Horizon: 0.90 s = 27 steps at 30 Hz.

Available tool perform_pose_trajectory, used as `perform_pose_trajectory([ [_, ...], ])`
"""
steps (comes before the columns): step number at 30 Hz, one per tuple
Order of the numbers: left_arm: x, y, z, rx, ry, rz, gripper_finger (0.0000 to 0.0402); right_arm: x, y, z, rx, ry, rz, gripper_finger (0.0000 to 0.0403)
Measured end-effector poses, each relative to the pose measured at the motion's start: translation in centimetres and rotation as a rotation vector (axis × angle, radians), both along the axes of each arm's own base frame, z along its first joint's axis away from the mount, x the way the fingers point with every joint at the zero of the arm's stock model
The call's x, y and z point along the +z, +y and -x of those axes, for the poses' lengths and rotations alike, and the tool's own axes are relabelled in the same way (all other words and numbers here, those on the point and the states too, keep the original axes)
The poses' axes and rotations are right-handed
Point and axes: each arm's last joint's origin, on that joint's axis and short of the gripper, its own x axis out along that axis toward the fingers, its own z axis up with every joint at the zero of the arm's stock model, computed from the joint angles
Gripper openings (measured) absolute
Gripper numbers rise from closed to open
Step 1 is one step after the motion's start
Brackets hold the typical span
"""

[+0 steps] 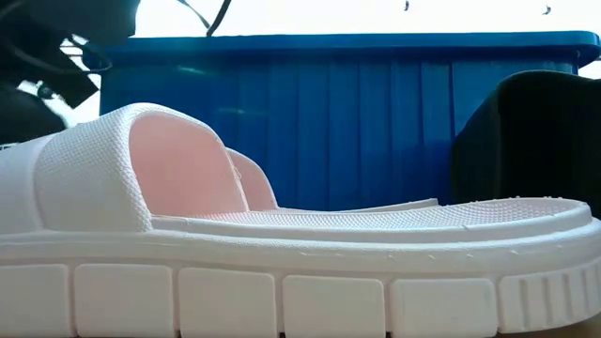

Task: Pick and place slides into bin
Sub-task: Put the black slipper into the blue container

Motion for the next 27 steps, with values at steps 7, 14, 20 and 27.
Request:
perform_pose_trajectory([
  [7,-1.6,-0.3,0.8,-0.043,-0.003,-0.005,0.0384,0.0,0.0,0.0,0.0,0.0,0.0,0.0206],
  [14,-2.5,-0.1,1.2,-0.052,-0.016,0.018,0.038,0.0,0.0,0.0,0.0,0.0,0.0,0.0206],
  [20,-2.5,0.1,1.6,-0.055,0.014,-0.006,0.033,0.0,0.0,0.0,-0.002,-0.005,-0.008,0.0206],
  [27,-3.2,0.4,2.2,-0.052,0.037,-0.014,0.0233,0.0,0.0,0.0,-0.006,-0.013,-0.023,0.0206],
])
